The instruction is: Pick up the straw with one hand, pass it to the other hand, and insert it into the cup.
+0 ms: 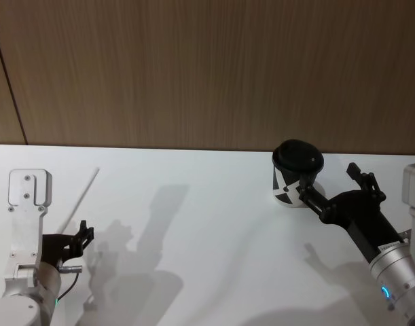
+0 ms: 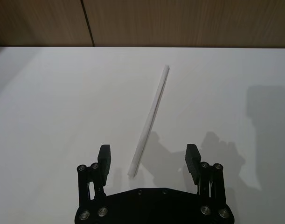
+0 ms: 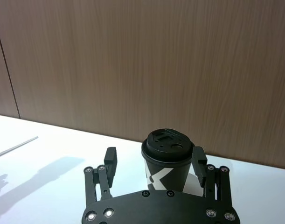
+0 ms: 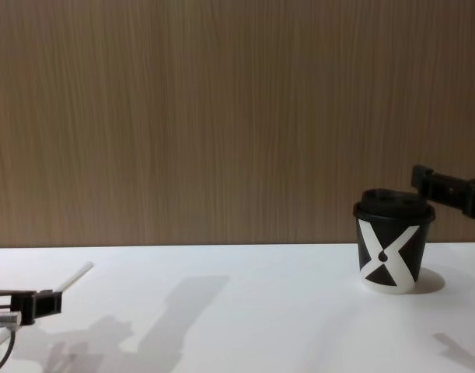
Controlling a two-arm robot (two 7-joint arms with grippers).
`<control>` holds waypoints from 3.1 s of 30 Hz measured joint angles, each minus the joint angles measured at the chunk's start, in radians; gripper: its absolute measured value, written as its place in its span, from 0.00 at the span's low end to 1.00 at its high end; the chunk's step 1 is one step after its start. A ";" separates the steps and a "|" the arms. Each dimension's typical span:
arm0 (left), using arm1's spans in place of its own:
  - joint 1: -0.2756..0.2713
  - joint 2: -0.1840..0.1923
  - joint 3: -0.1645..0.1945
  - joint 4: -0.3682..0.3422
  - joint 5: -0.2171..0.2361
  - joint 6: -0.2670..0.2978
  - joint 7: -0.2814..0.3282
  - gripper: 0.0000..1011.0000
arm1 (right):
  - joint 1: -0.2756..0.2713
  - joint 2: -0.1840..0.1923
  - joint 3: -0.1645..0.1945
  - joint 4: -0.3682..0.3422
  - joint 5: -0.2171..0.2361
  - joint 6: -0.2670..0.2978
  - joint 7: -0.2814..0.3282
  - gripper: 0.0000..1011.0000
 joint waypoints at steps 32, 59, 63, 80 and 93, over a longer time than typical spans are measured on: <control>-0.069 0.040 -0.002 0.084 0.019 -0.023 -0.095 0.99 | 0.000 0.000 0.000 0.000 0.000 0.000 0.000 0.99; -0.072 -0.046 -0.061 0.130 -0.027 -0.051 -0.084 0.99 | 0.000 0.000 0.000 0.000 0.000 0.000 0.000 0.99; -0.075 -0.046 -0.061 0.131 -0.021 -0.037 -0.084 0.99 | 0.000 0.000 0.000 0.000 0.000 0.000 0.000 0.99; -0.084 -0.054 -0.059 0.148 -0.007 -0.006 -0.092 0.99 | 0.000 0.000 0.000 0.000 0.000 0.000 0.000 0.99; -0.080 -0.066 -0.069 0.154 -0.004 -0.008 -0.097 0.99 | 0.000 0.000 0.000 0.000 0.000 0.000 0.000 0.99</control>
